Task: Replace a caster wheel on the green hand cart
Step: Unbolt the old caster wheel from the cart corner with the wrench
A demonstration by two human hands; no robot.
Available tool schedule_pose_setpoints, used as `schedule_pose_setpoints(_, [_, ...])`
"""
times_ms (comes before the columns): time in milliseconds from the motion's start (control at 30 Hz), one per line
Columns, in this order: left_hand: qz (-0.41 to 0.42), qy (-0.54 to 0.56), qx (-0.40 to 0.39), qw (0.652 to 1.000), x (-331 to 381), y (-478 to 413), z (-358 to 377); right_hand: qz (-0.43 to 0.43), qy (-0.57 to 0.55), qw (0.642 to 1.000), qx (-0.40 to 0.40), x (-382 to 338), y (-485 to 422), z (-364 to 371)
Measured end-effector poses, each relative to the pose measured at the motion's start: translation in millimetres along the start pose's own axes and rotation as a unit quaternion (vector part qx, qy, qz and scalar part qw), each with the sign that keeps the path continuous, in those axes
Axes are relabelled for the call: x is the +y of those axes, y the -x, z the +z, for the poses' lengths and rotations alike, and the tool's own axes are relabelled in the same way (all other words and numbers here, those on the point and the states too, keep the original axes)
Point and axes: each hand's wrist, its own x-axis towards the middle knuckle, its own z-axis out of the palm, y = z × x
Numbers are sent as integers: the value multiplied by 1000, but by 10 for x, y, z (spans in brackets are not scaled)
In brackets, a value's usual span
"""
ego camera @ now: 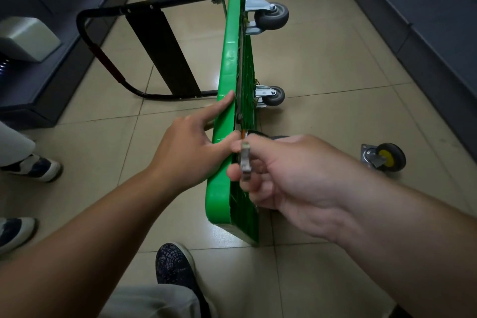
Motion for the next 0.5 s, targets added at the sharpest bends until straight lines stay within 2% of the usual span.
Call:
schedule_pose_setpoints(233, [-4,-12,4,1000,-54,-11,31,-126,108,986,-15,693,133,-191])
schedule_pose_setpoints(367, [0,-9,3,1000,-62,0,34,-246,222,943,10,1104,-68,-438])
schedule_pose_setpoints(500, [2,-7,-6,1000,-91,-2,18,-338,267,903,9,1370,-333,-597])
